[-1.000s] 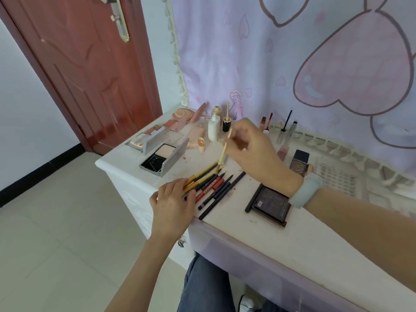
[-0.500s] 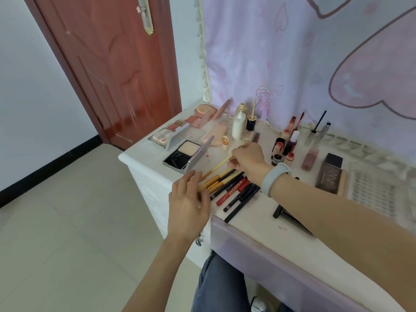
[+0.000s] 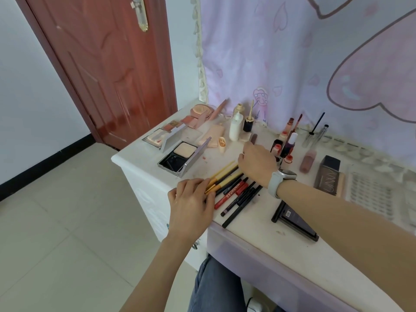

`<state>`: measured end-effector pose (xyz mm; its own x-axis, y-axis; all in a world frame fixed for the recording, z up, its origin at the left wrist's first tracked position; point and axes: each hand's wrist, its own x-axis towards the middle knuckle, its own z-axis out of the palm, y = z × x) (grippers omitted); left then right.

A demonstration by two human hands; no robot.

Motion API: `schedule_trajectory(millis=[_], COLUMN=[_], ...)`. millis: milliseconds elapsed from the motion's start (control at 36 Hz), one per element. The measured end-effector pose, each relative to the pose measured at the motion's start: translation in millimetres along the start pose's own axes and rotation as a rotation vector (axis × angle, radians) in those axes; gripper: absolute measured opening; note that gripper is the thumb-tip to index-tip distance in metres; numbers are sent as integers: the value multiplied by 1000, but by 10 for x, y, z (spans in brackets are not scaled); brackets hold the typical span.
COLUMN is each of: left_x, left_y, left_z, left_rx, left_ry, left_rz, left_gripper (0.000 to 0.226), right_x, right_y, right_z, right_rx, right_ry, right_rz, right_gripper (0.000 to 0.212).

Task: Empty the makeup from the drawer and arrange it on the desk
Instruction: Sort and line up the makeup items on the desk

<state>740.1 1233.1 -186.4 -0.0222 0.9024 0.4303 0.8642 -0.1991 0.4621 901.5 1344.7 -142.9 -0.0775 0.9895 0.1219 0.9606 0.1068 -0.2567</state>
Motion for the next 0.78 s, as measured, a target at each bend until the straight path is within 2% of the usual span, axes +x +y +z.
schedule_trajectory(millis=[222,278,417,472,556,667,778], left_x=[-22,-19,-17,-12,13,29,51], left_y=[28,34,46,88,208,394,470], left_z=[-54,-60,-70,-74,-68,22,133], left_rx=[-11,-13,9,46,105,191,330], left_ry=[10,-5,-66,-74,-108,-225,-362], left_rz=[0,-4,-6,22,97,218,257], left_gripper=[30,30,40,45,52,60,70], right_x=[61,69,35,-4,-91,-220,-380], right_y=[-1,12,48,62,79,113,157], right_z=[5,-8,-63,-116,-243,-429,-619], right_rx=[-49,-66,-107,-118,-122,-170,-232], right_ry=[-74,-84,-35,-10,32,108,165], right_rz=[57,61,25,-10,-84,-133,-152], right_gripper=[25,38,48,39,12,15,13])
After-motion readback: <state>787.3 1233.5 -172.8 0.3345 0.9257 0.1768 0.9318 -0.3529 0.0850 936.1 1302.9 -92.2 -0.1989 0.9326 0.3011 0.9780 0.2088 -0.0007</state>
